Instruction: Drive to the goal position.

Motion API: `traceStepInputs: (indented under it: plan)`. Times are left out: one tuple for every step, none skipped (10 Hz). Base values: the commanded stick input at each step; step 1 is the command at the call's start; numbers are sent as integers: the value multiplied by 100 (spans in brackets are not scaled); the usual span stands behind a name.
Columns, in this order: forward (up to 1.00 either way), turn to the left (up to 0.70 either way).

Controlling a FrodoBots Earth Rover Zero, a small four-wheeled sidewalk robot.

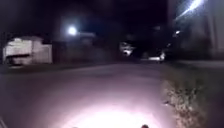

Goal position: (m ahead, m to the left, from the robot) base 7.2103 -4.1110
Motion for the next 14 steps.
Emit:
traceStepInputs:
  plan:
    - [70,-35]
    - [70,-17]
    - [70,0]
    - [70,-35]
    - [70,-34]
    - [70,-11]
    - [70,-6]
    - [70,-11]
    - [70,0]
    - [70,0]
    - [70,0]
    - [70,0]
    - [70,-24]
    - [70,-35]
